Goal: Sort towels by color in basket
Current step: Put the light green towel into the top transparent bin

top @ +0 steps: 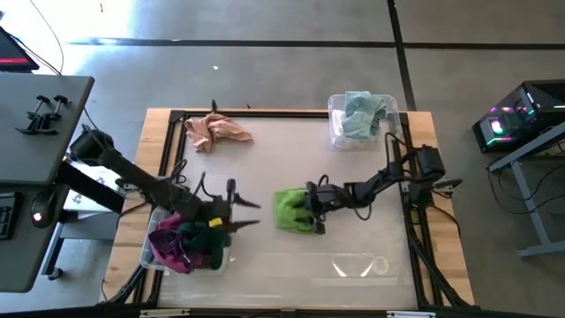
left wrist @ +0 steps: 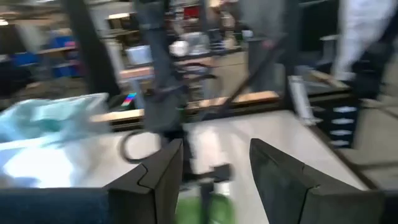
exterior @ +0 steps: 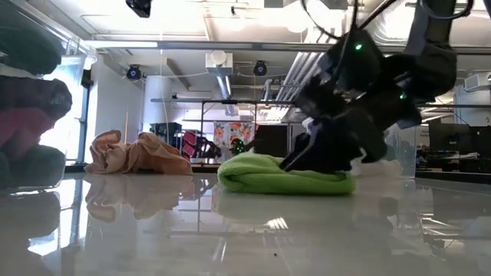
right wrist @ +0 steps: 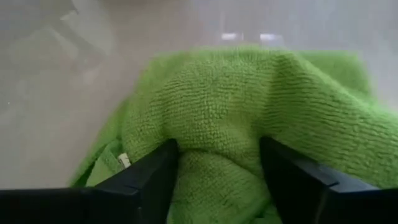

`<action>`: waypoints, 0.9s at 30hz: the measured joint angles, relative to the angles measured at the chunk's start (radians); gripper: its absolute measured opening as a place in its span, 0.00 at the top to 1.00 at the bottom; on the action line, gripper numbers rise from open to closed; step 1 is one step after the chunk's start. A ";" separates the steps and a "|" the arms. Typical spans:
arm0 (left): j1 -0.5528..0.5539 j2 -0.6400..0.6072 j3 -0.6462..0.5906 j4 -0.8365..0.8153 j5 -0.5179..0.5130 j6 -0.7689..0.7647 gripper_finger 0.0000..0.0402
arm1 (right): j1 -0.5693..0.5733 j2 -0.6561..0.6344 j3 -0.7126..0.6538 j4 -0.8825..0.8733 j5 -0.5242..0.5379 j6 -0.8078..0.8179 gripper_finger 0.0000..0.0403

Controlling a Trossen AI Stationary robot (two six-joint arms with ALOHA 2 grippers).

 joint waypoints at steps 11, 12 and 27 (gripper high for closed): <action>0.024 0.001 0.000 -0.070 -0.062 -0.081 0.57 | 0.074 -0.104 -0.050 -0.221 -0.014 0.307 0.92; 0.024 0.005 0.000 -0.076 -0.062 -0.092 0.57 | 0.099 -0.143 -0.073 -0.247 0.004 0.339 0.95; 0.065 0.094 0.001 -0.019 -0.062 -0.079 0.57 | 0.397 -0.869 -0.030 -1.000 0.675 0.536 0.97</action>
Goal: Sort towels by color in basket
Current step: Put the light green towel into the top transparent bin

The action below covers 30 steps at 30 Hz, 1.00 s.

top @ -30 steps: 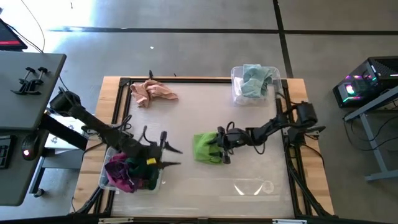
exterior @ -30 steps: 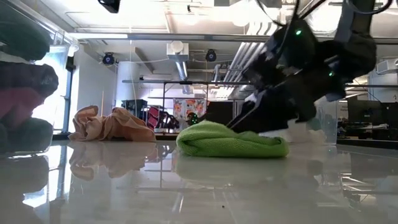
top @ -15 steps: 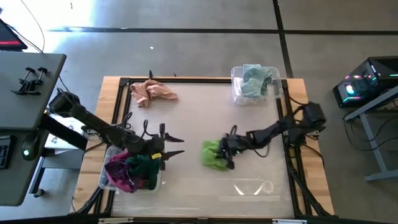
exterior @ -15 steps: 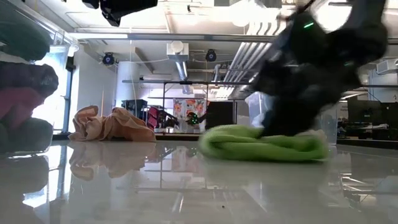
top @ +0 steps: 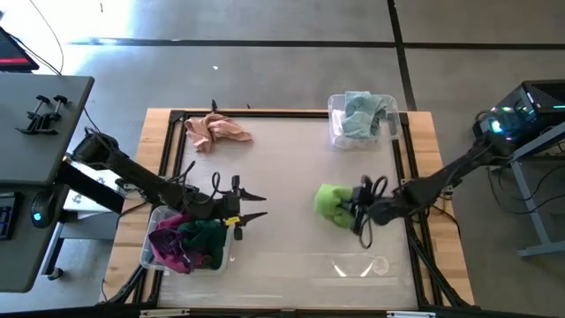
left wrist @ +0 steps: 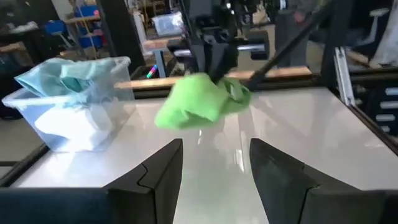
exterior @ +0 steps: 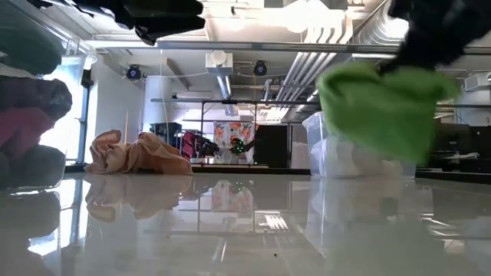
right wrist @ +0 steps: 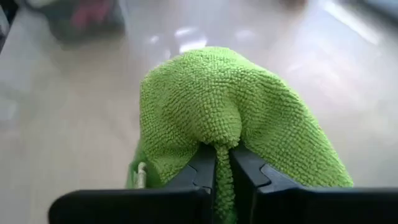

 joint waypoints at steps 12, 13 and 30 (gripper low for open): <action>0.029 0.007 0.000 0.013 0.001 0.001 0.57 | -0.580 -0.174 0.386 -0.400 0.087 -0.313 0.96; 0.029 0.006 0.000 0.013 0.001 0.001 0.57 | -0.665 -0.160 0.413 -0.405 0.045 -0.366 0.96; 0.032 0.007 0.000 0.018 0.000 0.001 0.57 | -1.482 0.461 0.516 -0.480 -0.612 -0.799 0.93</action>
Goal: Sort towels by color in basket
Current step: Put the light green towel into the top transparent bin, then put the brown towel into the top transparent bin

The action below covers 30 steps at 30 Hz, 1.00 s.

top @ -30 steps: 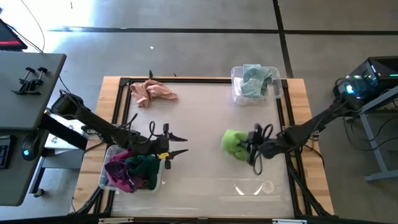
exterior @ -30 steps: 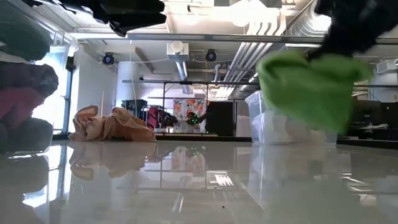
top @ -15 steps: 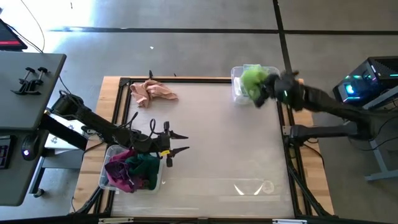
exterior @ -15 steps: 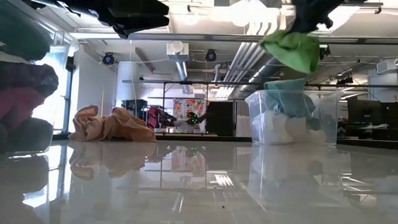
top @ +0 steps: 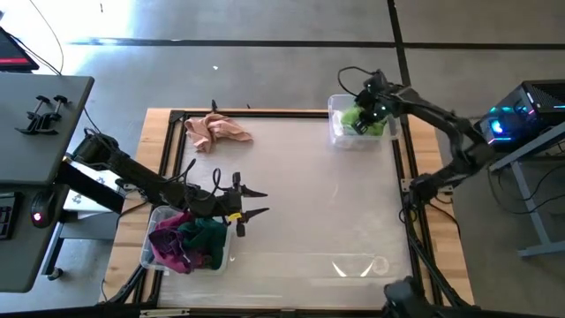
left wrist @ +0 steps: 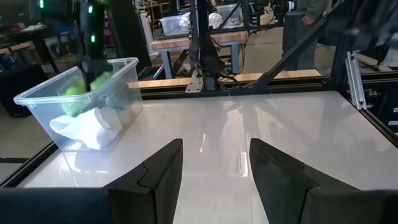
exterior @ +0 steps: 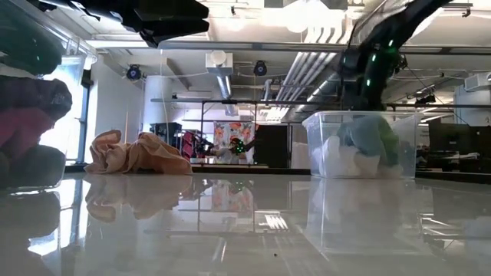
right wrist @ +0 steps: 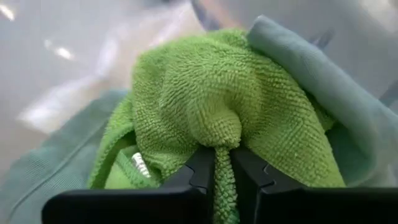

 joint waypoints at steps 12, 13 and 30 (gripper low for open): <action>0.000 0.000 0.000 0.002 0.000 0.000 0.57 | -0.015 0.083 0.004 -0.089 -0.014 0.018 0.66; 0.000 0.000 0.000 0.002 0.000 0.000 0.57 | -0.015 0.066 0.017 -0.108 -0.013 0.023 0.64; 0.137 -0.008 0.005 -0.033 -0.244 -0.193 0.57 | 0.212 -0.379 -0.074 0.124 -0.032 0.247 0.57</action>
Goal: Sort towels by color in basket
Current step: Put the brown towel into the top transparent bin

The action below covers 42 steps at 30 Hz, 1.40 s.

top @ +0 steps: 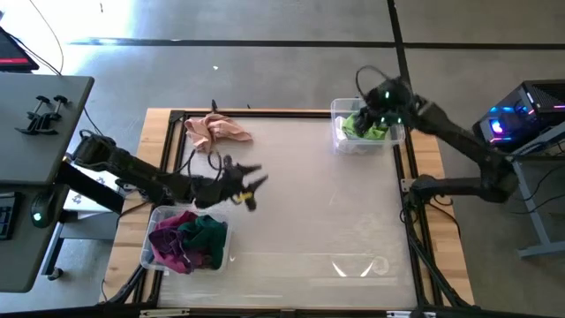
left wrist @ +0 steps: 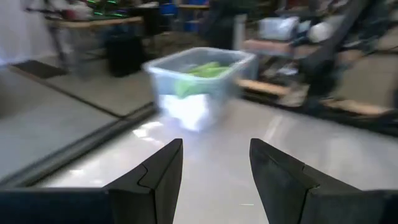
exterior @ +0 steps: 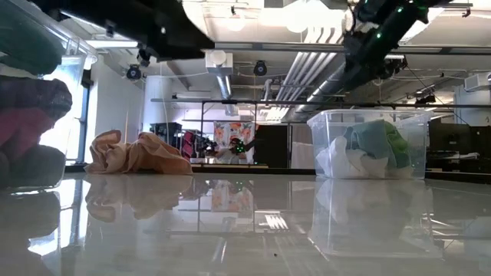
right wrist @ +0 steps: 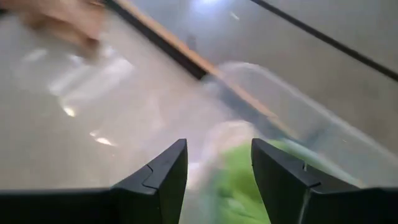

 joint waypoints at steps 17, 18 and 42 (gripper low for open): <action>0.559 0.000 0.319 -1.088 0.163 -0.076 0.50 | 0.726 -0.068 -0.655 0.867 0.385 0.385 0.57; 0.600 0.005 0.319 -1.113 0.206 -0.089 0.48 | 0.741 -0.064 -0.672 0.884 0.406 0.395 0.57; 1.083 0.319 0.318 -1.135 0.345 -0.173 0.36 | 0.771 -0.063 -0.696 0.903 0.434 0.399 0.57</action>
